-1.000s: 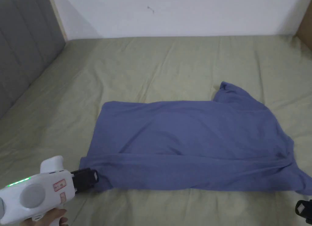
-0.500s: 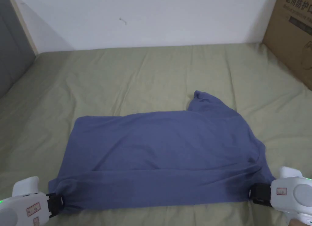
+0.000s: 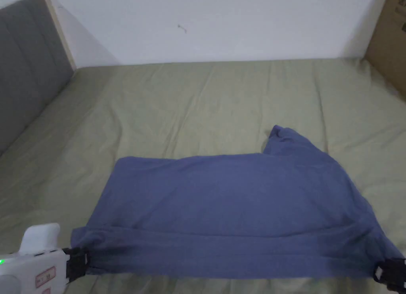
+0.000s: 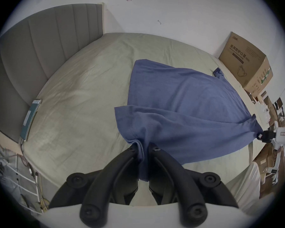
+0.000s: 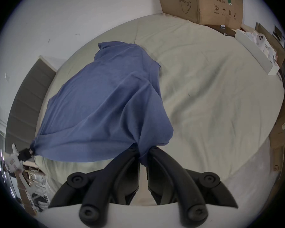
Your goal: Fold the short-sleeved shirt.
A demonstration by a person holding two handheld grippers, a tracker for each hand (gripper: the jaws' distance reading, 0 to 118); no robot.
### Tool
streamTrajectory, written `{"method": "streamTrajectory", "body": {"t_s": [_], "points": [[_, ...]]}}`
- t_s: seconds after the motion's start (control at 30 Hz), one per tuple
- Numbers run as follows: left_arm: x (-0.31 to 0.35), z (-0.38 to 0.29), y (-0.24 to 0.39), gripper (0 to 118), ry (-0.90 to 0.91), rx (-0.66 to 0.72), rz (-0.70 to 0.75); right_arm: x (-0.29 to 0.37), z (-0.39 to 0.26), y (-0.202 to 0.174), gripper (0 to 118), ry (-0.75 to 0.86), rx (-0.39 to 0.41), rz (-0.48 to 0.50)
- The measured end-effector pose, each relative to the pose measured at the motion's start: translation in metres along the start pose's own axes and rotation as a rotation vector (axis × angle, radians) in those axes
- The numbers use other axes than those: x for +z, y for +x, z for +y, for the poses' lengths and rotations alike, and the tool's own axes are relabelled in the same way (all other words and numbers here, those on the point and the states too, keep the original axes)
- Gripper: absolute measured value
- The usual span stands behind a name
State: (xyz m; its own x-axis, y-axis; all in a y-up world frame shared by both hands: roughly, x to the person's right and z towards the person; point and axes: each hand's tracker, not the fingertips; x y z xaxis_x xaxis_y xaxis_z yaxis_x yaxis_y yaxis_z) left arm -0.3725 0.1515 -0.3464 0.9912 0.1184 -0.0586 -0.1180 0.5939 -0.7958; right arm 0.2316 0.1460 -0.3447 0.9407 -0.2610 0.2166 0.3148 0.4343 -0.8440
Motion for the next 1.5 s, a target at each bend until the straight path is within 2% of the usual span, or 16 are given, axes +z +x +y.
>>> {"method": "streamTrajectory", "body": {"t_s": [0.13,0.17,0.23,0.37,0.47,0.53,0.57,0.6,0.87,0.9,1.0,1.17,1.33,1.37,1.43,1.5], "points": [[0.005,-0.037,-0.007,11,-0.052,-0.034,0.021,0.005,-0.044,0.007,9,-0.044,-0.002,-0.002],[0.002,-0.045,-0.009,22,-0.067,-0.056,0.026,0.002,-0.053,0.007,15,-0.039,0.041,-0.027],[-0.002,-0.053,-0.011,73,-0.106,-0.057,0.025,-0.002,-0.06,0.004,55,-0.016,0.096,-0.066],[0.012,-0.051,-0.015,101,-0.081,-0.051,0.061,0.013,-0.048,-0.003,91,0.06,0.134,-0.182],[0.025,-0.026,-0.011,99,-0.032,-0.004,0.029,0.031,-0.022,-0.005,90,0.114,0.084,-0.116],[0.03,-0.007,-0.004,74,0.038,-0.012,0.001,0.036,-0.002,-0.011,78,0.157,0.043,-0.062],[0.029,0.003,0.002,45,0.051,-0.017,-0.011,0.036,0.005,-0.014,48,0.185,0.037,-0.046],[0.025,0.011,0.008,7,0.05,-0.021,-0.016,0.033,0.015,-0.017,1,0.205,0.005,-0.059],[-0.024,0.066,0.039,0,0.08,-0.015,-0.117,-0.021,0.081,-0.036,1,0.174,-0.024,0.037],[-0.029,0.071,0.042,0,0.083,-0.022,-0.117,-0.027,0.091,-0.038,12,0.176,-0.015,0.04],[-0.049,0.09,0.048,0,0.076,-0.035,-0.122,-0.065,0.147,-0.041,95,0.153,0.004,0.05],[-0.082,0.112,0.048,0,0.06,-0.023,-0.117,-0.132,0.213,-0.053,95,0.071,0.111,-0.08],[-0.112,0.133,0.036,2,0.002,0.027,-0.129,-0.188,0.237,-0.042,86,-0.025,0.03,-0.135],[-0.118,0.138,0.032,17,0.003,0.037,-0.126,-0.191,0.234,-0.042,71,-0.022,0.035,-0.12],[-0.13,0.15,0.027,91,-0.021,0.049,-0.091,-0.191,0.231,-0.049,61,0.001,0.112,-0.161],[-0.141,0.162,0.024,118,-0.01,0.044,-0.066,-0.182,0.23,-0.051,26,0.006,0.151,-0.15]]}}
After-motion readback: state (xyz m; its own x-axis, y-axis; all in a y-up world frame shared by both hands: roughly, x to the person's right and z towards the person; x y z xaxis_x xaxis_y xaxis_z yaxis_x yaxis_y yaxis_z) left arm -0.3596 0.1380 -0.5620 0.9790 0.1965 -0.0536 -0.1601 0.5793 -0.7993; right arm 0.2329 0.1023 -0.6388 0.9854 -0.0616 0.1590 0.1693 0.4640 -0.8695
